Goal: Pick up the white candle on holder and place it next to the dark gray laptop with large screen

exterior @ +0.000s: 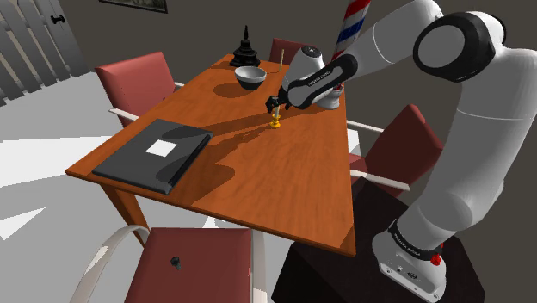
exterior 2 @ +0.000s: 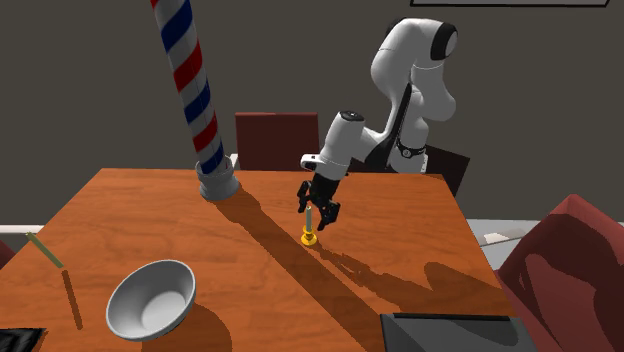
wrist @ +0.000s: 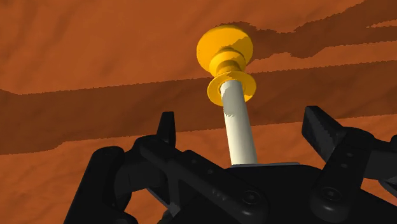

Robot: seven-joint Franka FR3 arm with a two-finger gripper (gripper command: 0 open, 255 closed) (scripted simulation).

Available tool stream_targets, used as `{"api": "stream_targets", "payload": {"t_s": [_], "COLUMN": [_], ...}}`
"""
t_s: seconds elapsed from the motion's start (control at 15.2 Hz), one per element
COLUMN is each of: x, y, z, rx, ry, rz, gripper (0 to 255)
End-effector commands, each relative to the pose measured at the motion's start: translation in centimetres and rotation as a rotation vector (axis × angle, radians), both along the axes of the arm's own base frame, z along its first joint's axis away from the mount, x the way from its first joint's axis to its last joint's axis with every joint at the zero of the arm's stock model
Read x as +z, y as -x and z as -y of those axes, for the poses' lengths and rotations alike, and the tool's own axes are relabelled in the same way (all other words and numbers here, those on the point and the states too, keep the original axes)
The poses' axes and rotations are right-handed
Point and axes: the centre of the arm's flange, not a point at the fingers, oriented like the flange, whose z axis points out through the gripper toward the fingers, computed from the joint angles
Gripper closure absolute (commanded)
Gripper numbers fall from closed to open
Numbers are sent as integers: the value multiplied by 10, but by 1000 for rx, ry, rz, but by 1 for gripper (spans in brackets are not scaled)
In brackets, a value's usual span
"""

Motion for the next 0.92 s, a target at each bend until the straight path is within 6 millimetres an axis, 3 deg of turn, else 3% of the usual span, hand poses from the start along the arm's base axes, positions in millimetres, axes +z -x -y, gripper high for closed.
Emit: {"api": "stream_targets", "payload": {"t_s": [0.0, 0.07, 0.59, 0.66, 0.86], "x": [-10, -18, -18, -18, -18], "y": [-4, -8, -8, -8, -8], "z": [2, 3, 3, 3, 3], "rx": [0, 0, 0, 0, 0], "ry": [0, 0, 0, 0, 0], "rz": [1, 1, 1, 1, 1], "gripper": [0, 0, 0, 255, 255]}}
